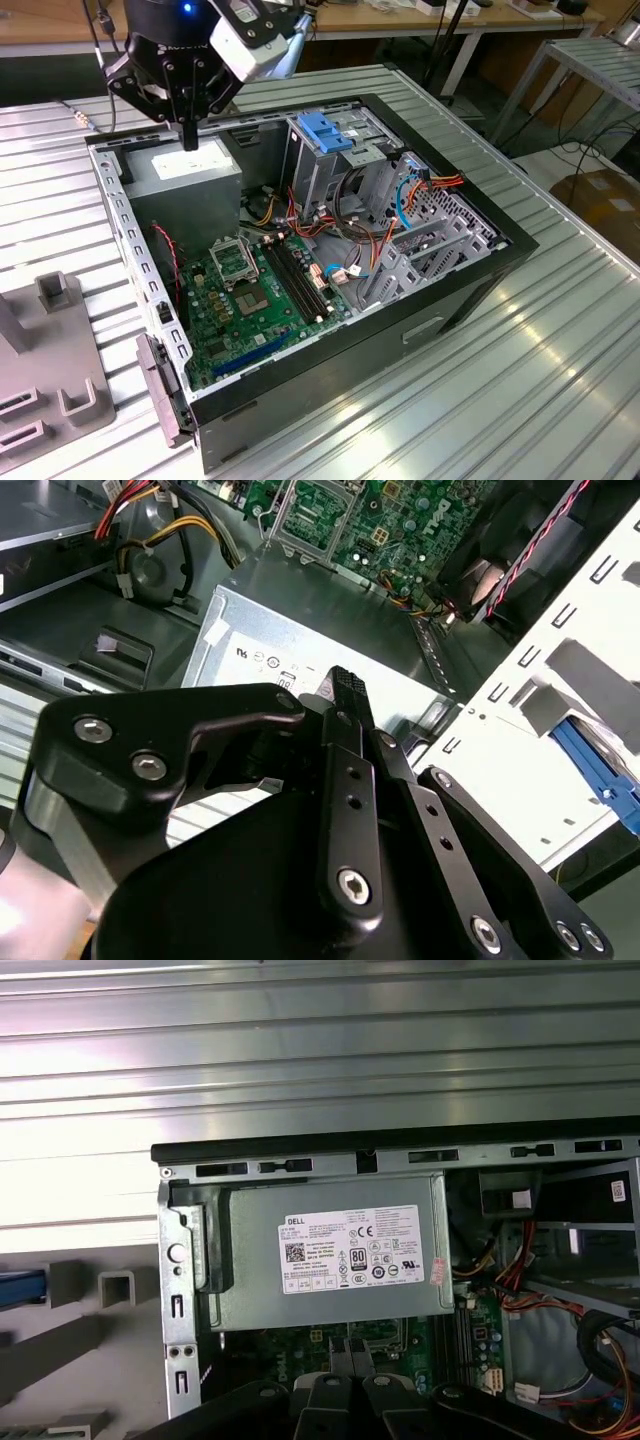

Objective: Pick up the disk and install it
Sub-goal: 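Reach for the disk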

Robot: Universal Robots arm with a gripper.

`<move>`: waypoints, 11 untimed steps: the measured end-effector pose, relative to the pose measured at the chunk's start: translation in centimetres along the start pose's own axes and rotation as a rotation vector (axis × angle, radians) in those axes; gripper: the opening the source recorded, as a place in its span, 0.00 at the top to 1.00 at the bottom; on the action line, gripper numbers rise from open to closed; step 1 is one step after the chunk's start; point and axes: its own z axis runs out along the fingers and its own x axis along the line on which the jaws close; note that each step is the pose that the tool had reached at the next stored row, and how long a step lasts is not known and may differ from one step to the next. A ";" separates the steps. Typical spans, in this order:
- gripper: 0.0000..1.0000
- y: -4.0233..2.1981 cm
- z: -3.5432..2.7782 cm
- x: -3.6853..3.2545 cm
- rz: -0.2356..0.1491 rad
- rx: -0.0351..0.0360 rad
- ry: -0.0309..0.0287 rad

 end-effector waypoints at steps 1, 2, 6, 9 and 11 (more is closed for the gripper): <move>0.90 0.00 0.00 0.03 0.000 0.0000 0.0000; 0.90 0.00 0.00 0.07 0.000 0.0001 0.0001; 0.90 -0.01 -0.01 0.16 0.000 0.0001 0.0001; 0.90 -0.02 -0.01 0.27 0.000 0.0001 0.0000; 0.90 -0.02 -0.01 0.33 0.000 0.0001 0.0000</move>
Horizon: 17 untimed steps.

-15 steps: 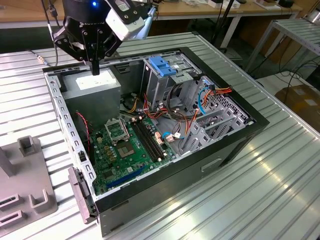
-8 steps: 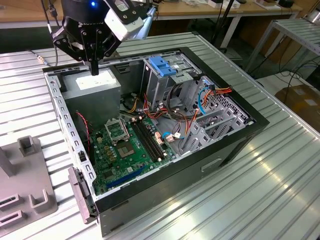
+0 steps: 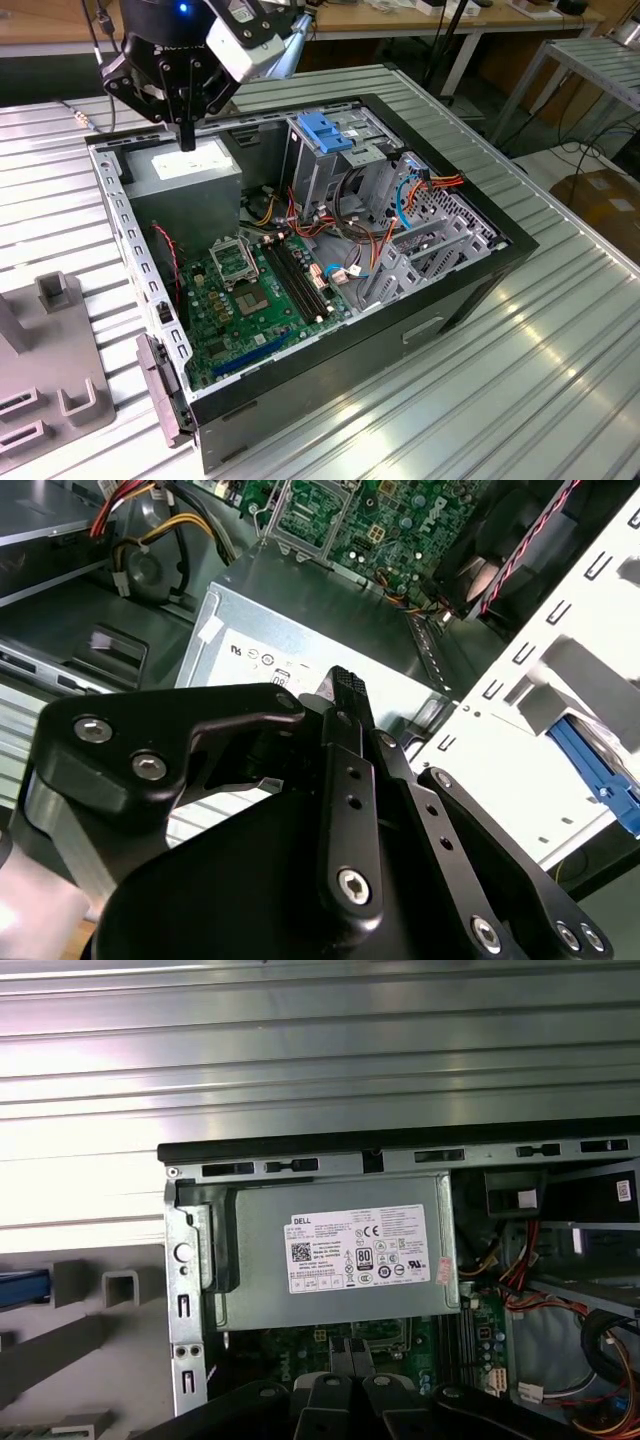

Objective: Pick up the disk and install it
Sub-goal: 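Reach for the disk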

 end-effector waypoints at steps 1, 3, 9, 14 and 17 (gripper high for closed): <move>0.90 0.00 0.00 0.04 0.000 0.0000 0.0000; 0.90 -0.01 0.00 0.12 0.000 -0.0001 0.0000; 0.90 -0.02 -0.01 0.28 0.000 0.0000 0.0000; 0.90 -0.03 -0.01 0.42 0.000 -0.0001 0.0000; 0.90 -0.04 -0.01 0.50 0.000 0.0000 0.0000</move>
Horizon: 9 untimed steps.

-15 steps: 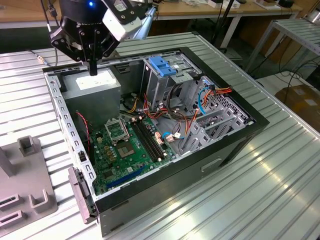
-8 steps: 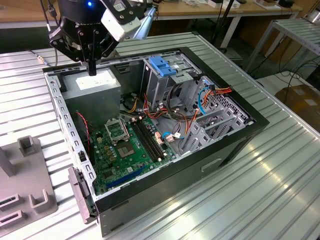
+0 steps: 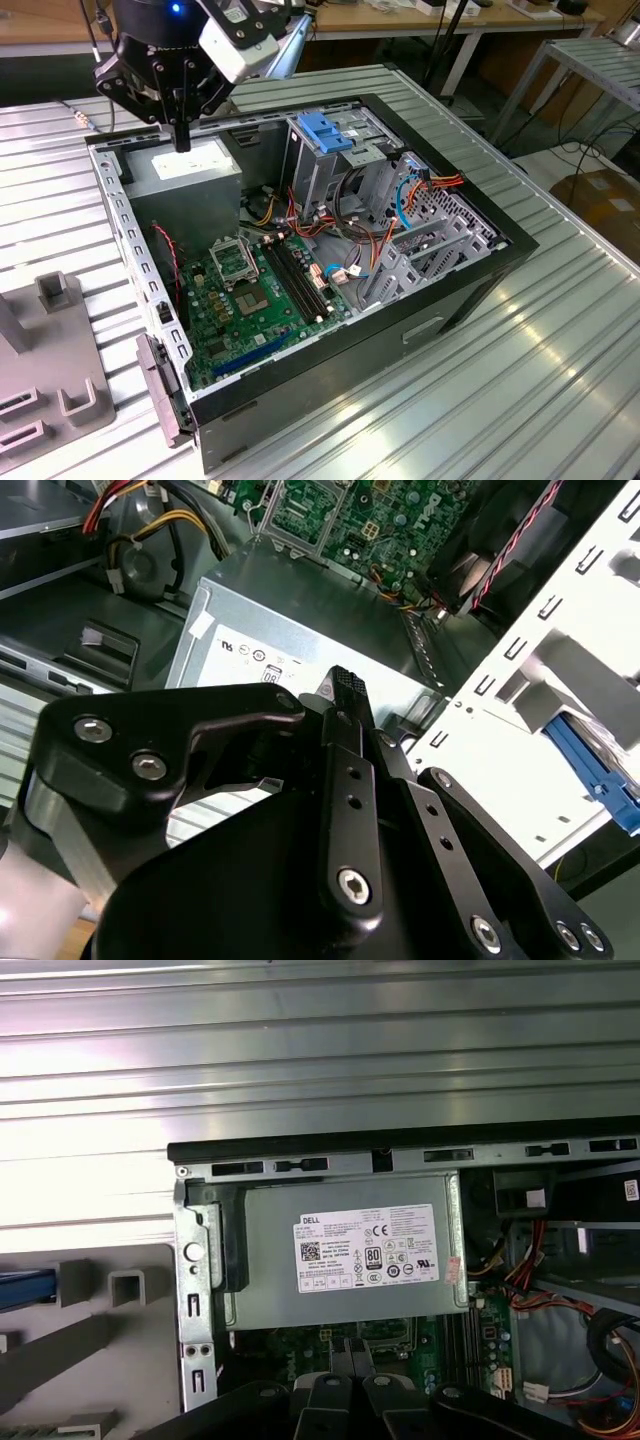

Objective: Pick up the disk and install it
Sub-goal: 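Reach for the disk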

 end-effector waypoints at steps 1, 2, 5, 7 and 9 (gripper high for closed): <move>0.90 0.00 0.00 0.02 0.000 0.0000 0.0000; 0.90 0.00 0.00 0.04 0.000 0.0000 0.0000; 0.90 -0.01 0.00 0.12 0.000 0.0000 0.0000; 0.90 -0.01 -0.01 0.19 0.000 0.0001 0.0000; 0.90 -0.02 -0.01 0.28 0.000 0.0000 0.0000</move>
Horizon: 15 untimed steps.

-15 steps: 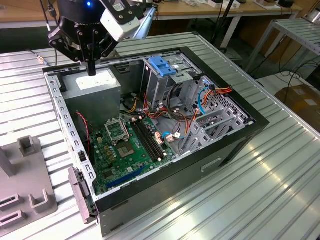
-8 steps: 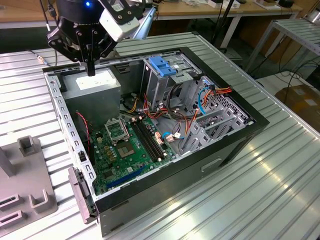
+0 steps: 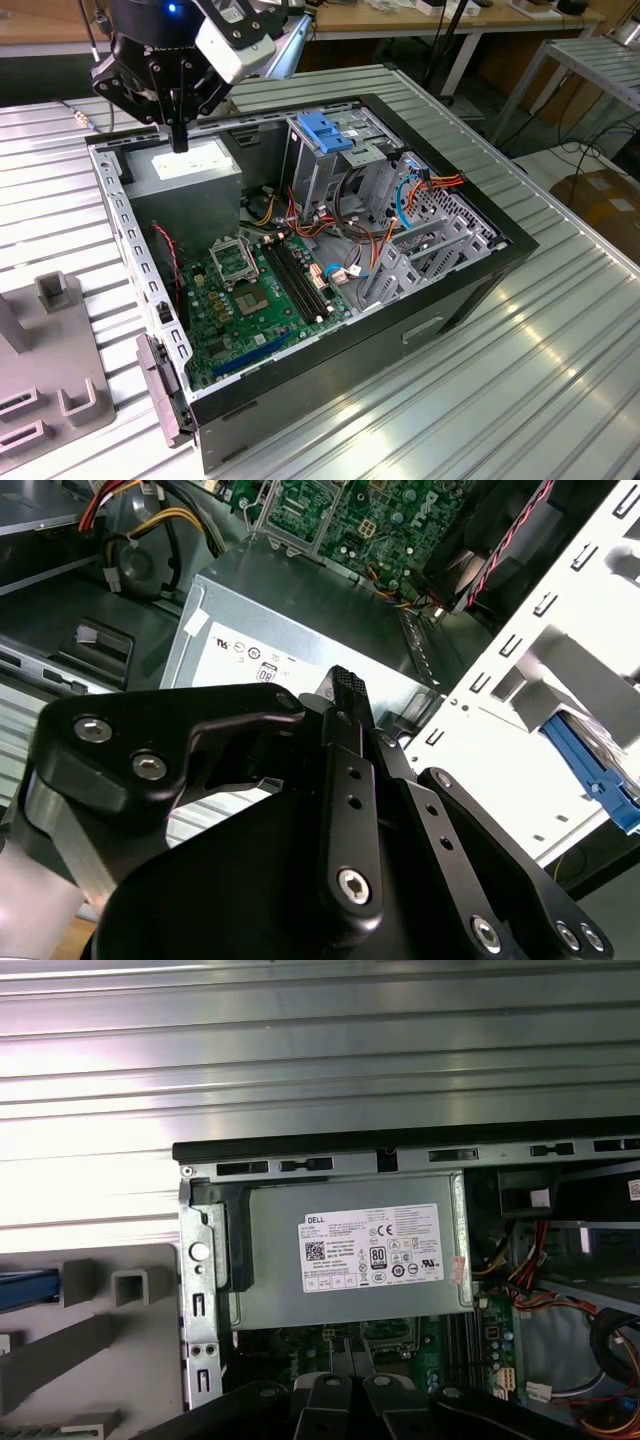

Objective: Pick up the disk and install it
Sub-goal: 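Reach for the disk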

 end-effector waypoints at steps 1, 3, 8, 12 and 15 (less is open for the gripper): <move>0.90 0.00 0.00 0.03 0.000 -0.0001 0.0000; 0.90 -0.01 0.00 0.08 0.000 0.0000 0.0000; 0.90 -0.02 0.00 0.20 0.000 -0.0001 0.0000; 0.90 -0.02 -0.01 0.31 0.000 0.0000 0.0000; 0.90 -0.03 -0.01 0.39 0.000 -0.0001 0.0000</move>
